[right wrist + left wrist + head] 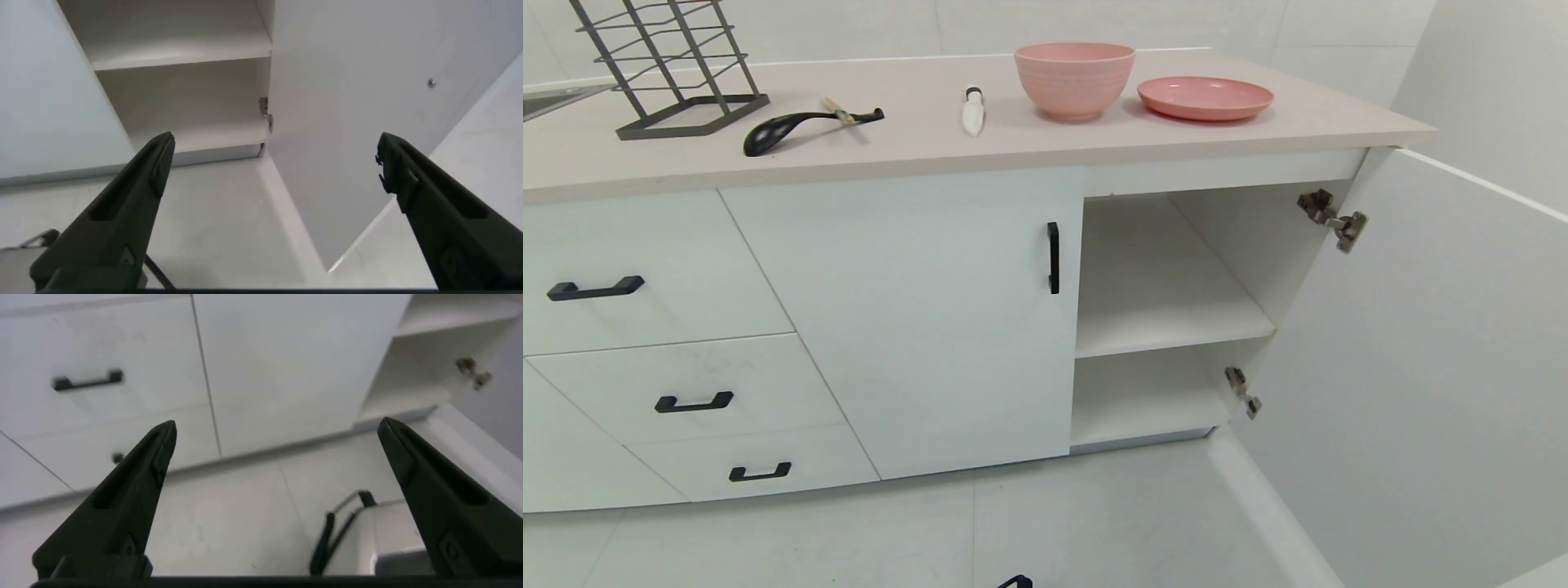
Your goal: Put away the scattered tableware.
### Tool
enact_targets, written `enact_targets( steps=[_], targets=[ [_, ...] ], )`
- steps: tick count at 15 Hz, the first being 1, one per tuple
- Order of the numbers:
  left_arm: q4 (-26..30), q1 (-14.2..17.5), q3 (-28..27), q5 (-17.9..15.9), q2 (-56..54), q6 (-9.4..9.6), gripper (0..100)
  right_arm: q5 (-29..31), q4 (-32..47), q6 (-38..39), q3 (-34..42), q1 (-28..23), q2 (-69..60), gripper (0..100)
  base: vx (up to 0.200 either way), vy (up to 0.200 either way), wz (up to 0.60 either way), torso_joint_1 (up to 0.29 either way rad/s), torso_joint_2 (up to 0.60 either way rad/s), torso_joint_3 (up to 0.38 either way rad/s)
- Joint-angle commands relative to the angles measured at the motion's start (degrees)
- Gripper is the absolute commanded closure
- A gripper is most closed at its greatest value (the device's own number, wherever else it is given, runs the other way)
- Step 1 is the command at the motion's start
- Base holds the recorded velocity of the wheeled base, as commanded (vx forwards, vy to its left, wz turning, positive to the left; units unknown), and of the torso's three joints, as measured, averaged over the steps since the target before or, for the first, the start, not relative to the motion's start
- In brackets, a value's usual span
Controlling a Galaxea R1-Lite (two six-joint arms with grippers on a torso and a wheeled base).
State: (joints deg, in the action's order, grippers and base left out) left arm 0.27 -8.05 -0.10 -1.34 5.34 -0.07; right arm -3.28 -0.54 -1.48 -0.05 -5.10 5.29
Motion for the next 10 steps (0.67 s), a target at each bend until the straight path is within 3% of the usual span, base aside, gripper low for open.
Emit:
enact_targets(
  steps=[1,2,6,10],
  targets=[
    [-0.3,0.0,0.1,-1.0,0.4,0.86,0,0.1,0.3,2.2,0.0,0.0,0.2,0,0.0,0.0,0.0,0.0,0.0,0.0],
    [-0.4,0.0,0.1,-1.1,0.4,1.48,0,0.1,0.3,2.2,0.0,0.0,0.1,0,0.0,0.0,0.0,0.0,0.0,0.0],
    [-0.4,0.0,0.1,-0.5,0.4,0.86,0,0.1,0.3,2.2,0.0,-0.2,0.2,0,0.0,0.0,0.0,0.0,0.0,0.0],
    [-0.4,0.0,0.1,-0.8,0.5,0.6,0,0.1,0.4,2.2,0.0,-0.4,0.2,0,0.2,0.0,0.0,0.001,0.0,0.001]
  ],
)
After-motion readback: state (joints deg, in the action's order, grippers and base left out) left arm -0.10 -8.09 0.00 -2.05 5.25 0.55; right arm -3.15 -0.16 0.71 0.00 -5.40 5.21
